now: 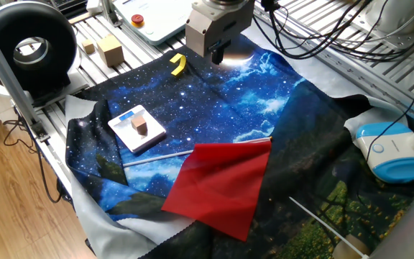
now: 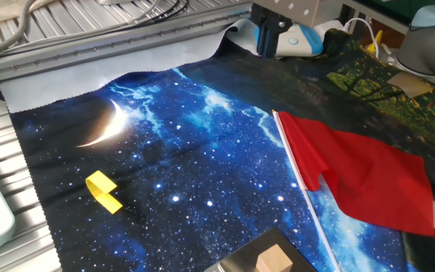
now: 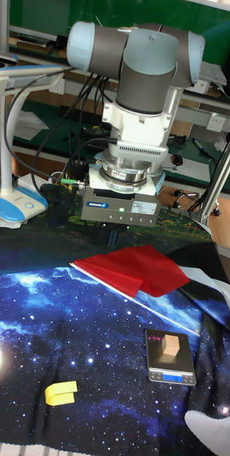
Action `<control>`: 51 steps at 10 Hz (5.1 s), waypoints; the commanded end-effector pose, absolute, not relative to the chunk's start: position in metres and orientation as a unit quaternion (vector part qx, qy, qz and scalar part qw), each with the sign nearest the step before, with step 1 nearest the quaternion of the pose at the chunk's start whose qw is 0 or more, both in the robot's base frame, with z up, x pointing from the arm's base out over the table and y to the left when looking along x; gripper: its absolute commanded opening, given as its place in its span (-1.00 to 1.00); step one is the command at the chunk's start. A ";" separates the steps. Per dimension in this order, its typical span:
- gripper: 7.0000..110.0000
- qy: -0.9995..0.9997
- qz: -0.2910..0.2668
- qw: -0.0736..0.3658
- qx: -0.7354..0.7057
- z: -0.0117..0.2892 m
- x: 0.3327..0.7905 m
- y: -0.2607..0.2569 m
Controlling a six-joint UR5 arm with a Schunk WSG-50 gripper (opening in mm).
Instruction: Remove the object from the scale
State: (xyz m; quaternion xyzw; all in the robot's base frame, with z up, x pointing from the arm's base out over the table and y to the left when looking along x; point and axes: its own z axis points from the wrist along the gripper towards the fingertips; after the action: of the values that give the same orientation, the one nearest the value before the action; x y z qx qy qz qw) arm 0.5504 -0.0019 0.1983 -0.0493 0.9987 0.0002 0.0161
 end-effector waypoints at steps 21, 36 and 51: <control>-1.00 0.998 0.013 -0.009 -0.066 0.172 0.681 0.152; -0.28 0.999 0.030 -0.029 0.002 0.073 0.677 0.173; -0.28 0.999 0.013 -0.010 0.051 0.021 0.641 0.179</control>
State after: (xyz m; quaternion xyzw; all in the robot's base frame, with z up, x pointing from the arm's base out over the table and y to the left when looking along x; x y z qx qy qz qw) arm 0.6453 0.1781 0.0243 0.0438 0.9989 0.0122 -0.0092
